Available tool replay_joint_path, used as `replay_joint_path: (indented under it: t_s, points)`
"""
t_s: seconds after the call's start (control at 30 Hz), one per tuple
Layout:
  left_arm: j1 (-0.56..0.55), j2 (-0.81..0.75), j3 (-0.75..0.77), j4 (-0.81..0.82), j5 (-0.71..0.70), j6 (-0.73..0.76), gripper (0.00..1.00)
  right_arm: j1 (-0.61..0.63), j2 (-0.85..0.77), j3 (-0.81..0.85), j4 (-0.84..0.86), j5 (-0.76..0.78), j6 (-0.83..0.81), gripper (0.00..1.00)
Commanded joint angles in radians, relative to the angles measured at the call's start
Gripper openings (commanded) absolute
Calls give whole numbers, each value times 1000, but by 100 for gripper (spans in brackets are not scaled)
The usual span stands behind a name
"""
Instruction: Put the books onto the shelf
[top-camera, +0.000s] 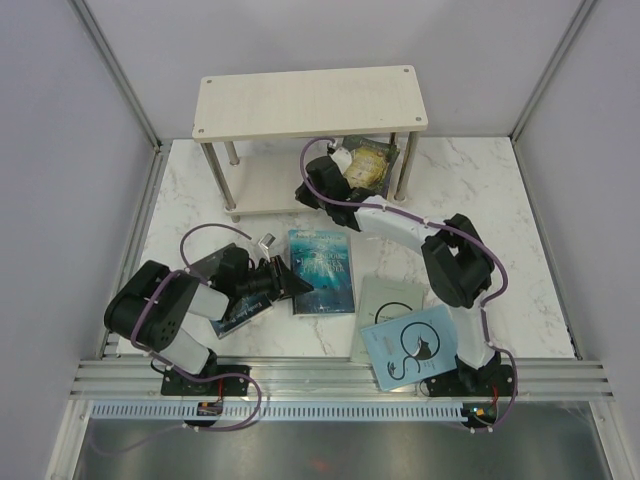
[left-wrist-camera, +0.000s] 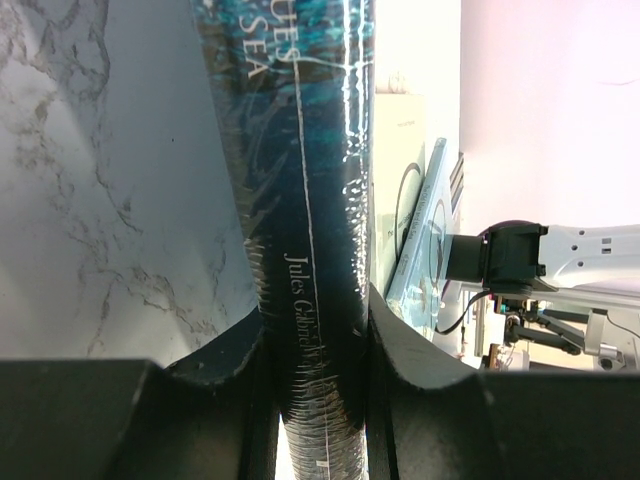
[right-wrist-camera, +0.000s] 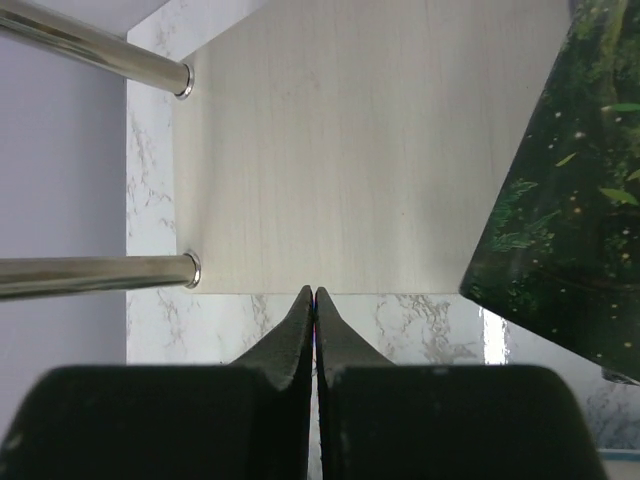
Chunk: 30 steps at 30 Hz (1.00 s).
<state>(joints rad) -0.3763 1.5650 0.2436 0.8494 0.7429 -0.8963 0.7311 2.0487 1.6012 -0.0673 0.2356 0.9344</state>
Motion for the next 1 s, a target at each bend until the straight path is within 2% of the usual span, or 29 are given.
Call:
replay_joint_path:
  t_s: [0.0, 0.17, 0.27, 0.33, 0.7, 0.97]
  points:
    - [-7, 29, -24, 5, -20, 120, 2, 24, 19, 49, 57, 132, 41, 0]
    - [-7, 58, -41, 71, -5, 93, 2, 22, 36, 65, -24, 267, 121, 0]
    - [-7, 75, -47, 109, 4, 79, 2, 21, 64, 130, -148, 358, 129, 0]
    - [-7, 90, -49, 122, 12, 70, 2, 14, 79, 167, -173, 395, 126, 0]
    - [-7, 155, -38, 180, 35, 48, 2, -36, 108, 198, -287, 364, 112, 0]
    - [-7, 184, -33, 201, 42, 37, 2, -99, 57, 108, -322, 324, 119, 0]
